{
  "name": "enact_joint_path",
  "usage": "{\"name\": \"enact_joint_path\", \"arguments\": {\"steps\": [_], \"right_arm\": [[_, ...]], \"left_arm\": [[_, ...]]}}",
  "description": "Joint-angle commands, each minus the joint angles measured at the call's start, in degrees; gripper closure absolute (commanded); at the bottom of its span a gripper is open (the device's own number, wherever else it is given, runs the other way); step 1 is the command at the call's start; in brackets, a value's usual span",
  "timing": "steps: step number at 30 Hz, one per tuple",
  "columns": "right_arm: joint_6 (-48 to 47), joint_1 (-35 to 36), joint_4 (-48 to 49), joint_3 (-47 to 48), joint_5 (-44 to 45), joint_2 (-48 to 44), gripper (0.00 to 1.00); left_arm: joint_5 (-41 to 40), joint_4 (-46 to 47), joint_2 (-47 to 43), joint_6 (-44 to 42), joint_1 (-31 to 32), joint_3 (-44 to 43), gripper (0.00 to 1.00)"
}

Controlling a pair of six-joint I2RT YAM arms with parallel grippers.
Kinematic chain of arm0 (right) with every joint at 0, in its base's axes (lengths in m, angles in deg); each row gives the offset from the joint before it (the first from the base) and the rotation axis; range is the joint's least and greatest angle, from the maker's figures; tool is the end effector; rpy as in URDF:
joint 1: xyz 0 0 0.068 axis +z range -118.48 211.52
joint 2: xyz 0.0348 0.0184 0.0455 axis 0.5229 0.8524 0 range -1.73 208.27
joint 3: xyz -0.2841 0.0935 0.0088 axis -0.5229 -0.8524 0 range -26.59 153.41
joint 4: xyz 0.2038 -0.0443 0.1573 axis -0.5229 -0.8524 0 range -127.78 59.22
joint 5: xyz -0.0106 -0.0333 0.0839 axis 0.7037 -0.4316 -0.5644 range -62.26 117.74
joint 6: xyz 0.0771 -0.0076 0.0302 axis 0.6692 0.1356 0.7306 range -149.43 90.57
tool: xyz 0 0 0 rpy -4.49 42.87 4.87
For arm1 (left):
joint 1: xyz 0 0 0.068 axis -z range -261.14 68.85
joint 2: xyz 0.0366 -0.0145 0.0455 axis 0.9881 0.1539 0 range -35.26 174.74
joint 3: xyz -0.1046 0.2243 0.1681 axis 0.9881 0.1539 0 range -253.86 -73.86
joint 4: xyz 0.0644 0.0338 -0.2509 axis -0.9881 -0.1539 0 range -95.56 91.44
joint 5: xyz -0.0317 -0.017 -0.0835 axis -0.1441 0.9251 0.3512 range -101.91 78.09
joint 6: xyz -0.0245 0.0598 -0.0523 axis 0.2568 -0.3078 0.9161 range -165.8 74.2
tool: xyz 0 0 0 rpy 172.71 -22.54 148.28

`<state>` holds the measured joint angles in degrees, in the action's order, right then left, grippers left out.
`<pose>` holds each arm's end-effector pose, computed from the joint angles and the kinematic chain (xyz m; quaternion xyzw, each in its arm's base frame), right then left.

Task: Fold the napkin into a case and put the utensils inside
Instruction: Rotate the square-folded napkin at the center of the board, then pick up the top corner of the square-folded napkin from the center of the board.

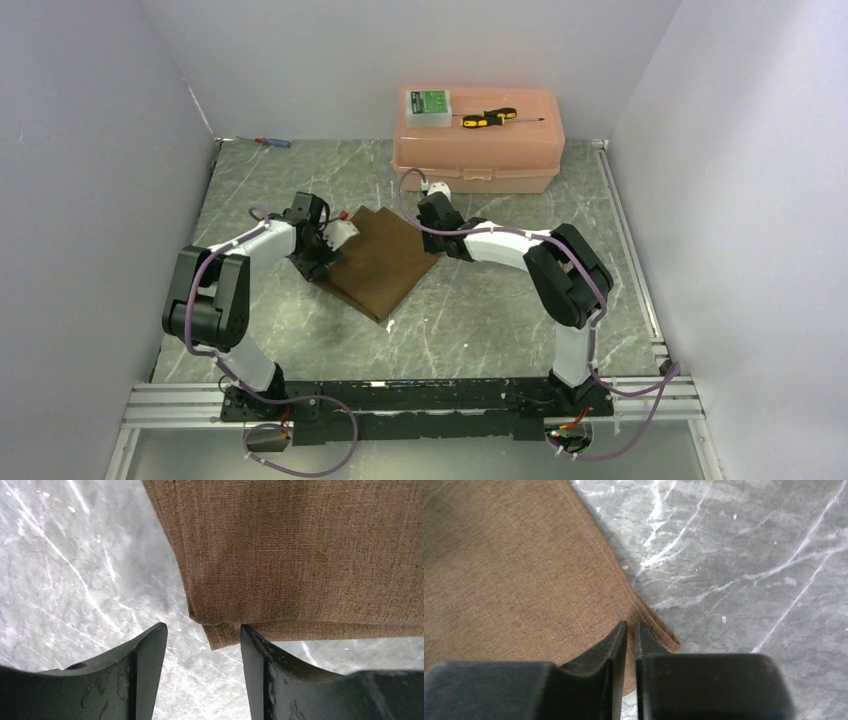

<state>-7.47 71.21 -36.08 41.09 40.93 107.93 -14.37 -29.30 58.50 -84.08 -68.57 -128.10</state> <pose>0.3479 0.2670 0.1622 -0.1012 0.9205 0.0935 0.3655 0.3086 -0.0657 0.1566 0.4196 0.8911 0.0587 0.1624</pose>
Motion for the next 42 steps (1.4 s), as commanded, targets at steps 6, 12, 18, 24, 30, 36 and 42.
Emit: {"name": "enact_joint_path", "arguments": {"steps": [6, 12, 18, 24, 30, 36, 42], "right_arm": [[-9.7, 0.0, 4.2, 14.8, -13.5, 4.5, 0.67], [-14.2, 0.7, 0.9, 28.6, -17.1, 15.4, 0.6], [-15.3, 0.6, -3.2, 39.2, -18.7, 22.7, 0.56], [-15.8, 0.4, -2.7, 40.3, -16.8, 25.1, 0.54], [-16.8, 0.4, -0.7, 39.0, -14.9, 25.8, 0.46], [-17.5, -0.4, -0.2, 41.1, -14.8, 28.1, 0.44], [-17.4, -1.1, -1.0, 44.7, -17.0, 30.6, 0.44]], "left_arm": [[10.6, -7.9, -1.6, 0.5, -6.4, -10.5, 0.32], [19.3, -15.7, -1.6, 0.2, -12.0, -15.8, 0.3], [20.1, -16.1, 3.5, 3.3, -12.4, -18.0, 0.33], [19.8, -15.2, 7.1, 6.5, -13.6, -19.6, 0.36], [19.0, -12.8, 8.0, 7.7, -13.8, -17.9, 0.41], [19.1, -12.1, 8.1, 8.4, -13.7, -17.7, 0.56], [18.7, -11.9, 7.0, 8.2, -13.8, -16.5, 0.61]]}}
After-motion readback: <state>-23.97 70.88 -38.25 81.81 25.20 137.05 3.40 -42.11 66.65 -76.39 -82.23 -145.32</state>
